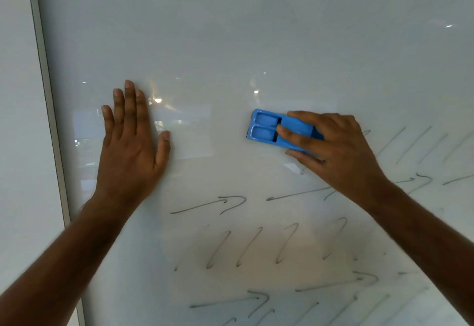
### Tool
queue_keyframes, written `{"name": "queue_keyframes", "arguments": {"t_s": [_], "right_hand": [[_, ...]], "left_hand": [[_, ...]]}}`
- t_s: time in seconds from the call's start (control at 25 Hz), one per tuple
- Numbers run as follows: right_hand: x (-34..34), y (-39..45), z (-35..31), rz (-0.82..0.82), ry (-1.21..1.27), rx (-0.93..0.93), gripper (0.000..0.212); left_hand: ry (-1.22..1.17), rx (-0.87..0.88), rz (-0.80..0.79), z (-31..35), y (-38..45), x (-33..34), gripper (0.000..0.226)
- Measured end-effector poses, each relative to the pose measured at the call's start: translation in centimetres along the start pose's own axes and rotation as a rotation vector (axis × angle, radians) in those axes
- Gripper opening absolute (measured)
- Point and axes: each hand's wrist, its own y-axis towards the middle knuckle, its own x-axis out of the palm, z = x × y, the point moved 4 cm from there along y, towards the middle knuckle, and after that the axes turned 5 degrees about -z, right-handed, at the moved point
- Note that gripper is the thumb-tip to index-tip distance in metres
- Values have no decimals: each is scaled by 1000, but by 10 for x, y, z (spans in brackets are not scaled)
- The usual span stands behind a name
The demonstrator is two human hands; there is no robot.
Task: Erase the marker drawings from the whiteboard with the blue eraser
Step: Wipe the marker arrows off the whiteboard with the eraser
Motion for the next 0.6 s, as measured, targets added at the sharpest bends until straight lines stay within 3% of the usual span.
{"name": "queue_keyframes", "arguments": {"t_s": [0.16,0.36,0.48,0.6], "right_hand": [[8,12,-13,31,49,45,45],[18,-26,-42,-40,37,-134,48],[13,-42,-27,-57,7,-164,47],[2,-35,9,-43,5,-77,47]], "left_hand": [[9,54,-9,18,6,4,82],[9,84,-12,29,17,3,81],[12,84,-15,31,18,4,81],[-11,65,-21,39,21,5,82]]}}
